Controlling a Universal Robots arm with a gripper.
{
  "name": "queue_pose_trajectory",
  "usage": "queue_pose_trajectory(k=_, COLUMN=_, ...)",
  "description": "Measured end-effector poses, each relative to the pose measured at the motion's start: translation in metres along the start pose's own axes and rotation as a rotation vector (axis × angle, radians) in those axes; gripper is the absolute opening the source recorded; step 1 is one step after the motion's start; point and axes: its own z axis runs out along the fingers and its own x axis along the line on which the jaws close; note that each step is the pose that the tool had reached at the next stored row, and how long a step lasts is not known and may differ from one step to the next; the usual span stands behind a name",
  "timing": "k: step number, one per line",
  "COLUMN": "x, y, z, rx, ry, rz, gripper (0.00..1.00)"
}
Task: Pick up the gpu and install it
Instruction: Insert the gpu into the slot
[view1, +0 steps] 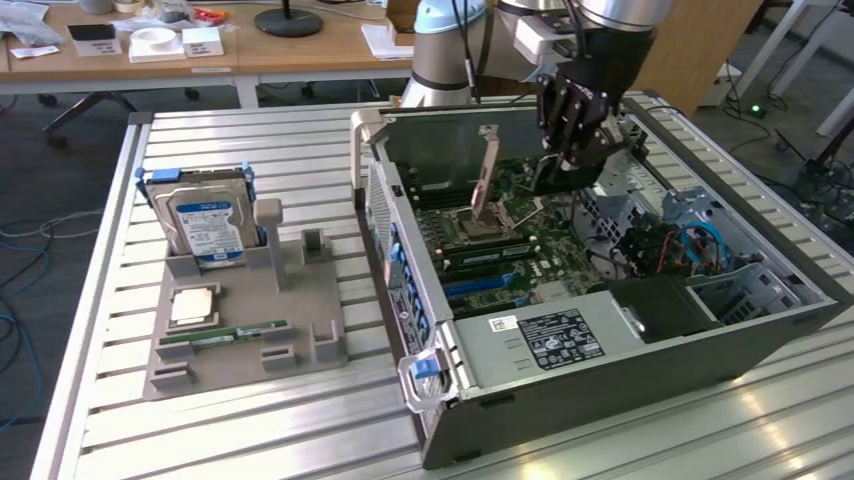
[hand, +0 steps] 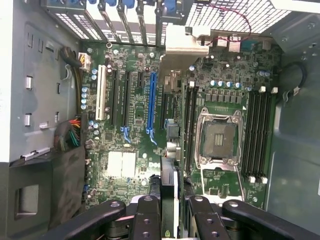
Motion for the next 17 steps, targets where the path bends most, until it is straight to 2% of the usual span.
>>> queue_pose_trajectory(k=5, x=0.000, y=0.0017, z=0.0086, rx=0.0058, ry=0.0004, rz=0.000, gripper=0.27)
queue_pose_trajectory(k=11, x=0.000, y=0.0022, z=0.0180, rx=0.0065, ry=0.0005, rz=0.012, gripper=0.27)
queue_pose_trajectory(k=14, x=0.000, y=0.0022, z=0.0205, rx=0.0070, ry=0.0009, rz=0.044, gripper=0.27)
queue_pose_trajectory(k=17, x=0.001, y=0.0024, z=0.0212, rx=0.0071, ry=0.0010, rz=0.053, gripper=0.27)
